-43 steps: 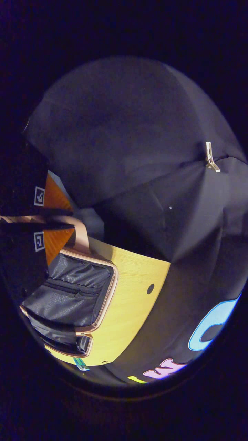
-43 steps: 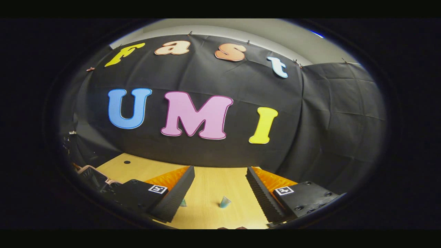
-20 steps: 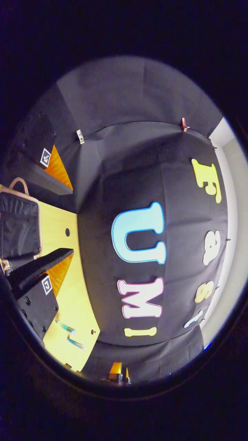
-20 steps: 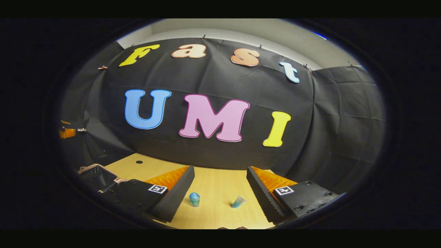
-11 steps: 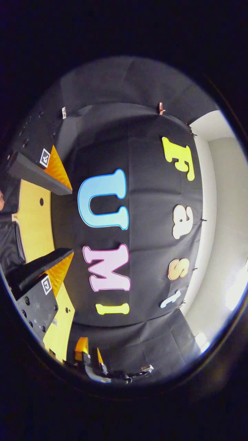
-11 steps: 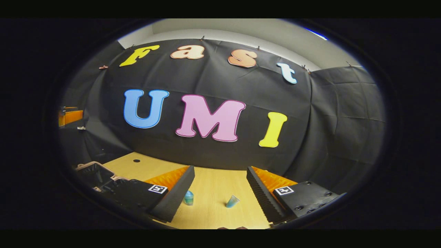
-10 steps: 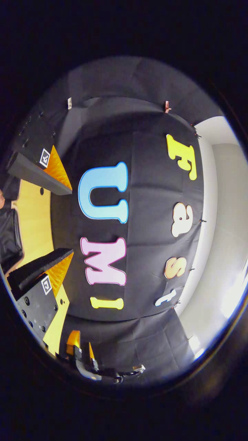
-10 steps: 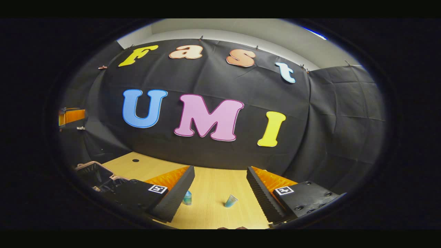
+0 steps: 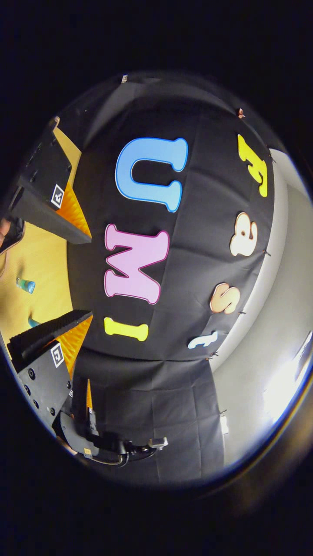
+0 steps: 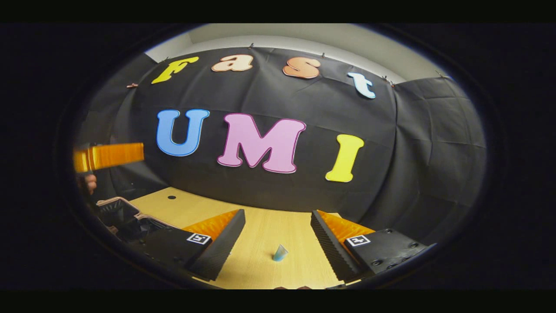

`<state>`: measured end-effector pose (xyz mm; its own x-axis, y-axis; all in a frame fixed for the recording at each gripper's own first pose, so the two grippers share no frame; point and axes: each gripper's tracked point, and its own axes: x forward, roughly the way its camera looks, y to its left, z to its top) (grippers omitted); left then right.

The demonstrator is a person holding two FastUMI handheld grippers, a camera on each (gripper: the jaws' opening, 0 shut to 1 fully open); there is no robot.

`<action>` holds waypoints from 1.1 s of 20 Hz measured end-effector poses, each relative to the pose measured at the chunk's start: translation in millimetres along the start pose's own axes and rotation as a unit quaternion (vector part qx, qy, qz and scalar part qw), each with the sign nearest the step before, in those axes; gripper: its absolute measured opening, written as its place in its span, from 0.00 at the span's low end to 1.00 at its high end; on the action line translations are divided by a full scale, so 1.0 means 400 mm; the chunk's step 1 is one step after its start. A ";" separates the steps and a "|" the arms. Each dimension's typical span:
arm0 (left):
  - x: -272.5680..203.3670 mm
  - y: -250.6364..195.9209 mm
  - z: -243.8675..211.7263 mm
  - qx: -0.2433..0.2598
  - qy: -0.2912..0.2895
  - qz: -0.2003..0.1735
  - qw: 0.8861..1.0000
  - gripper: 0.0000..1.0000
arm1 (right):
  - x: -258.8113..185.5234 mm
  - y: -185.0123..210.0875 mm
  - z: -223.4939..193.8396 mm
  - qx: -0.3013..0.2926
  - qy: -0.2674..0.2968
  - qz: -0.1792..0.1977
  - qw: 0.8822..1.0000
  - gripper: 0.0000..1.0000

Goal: First open the suitcase, pack the skin care products into it, and then close the suitcase.

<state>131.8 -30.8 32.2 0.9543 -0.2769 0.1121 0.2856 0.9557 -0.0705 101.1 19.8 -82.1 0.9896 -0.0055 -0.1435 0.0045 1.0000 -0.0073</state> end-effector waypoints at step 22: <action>0.274 0.002 -0.944 0.049 0.266 0.143 0.952 0.96 | 0.224 -0.074 -0.345 -0.006 0.110 0.129 0.986 0.97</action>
<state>269.5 -98.0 -329.9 0.9087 0.0104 -0.4172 0.0224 0.9970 0.0735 169.9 -11.1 -231.4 0.9028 0.2462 -0.3526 -0.2457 0.9682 0.0469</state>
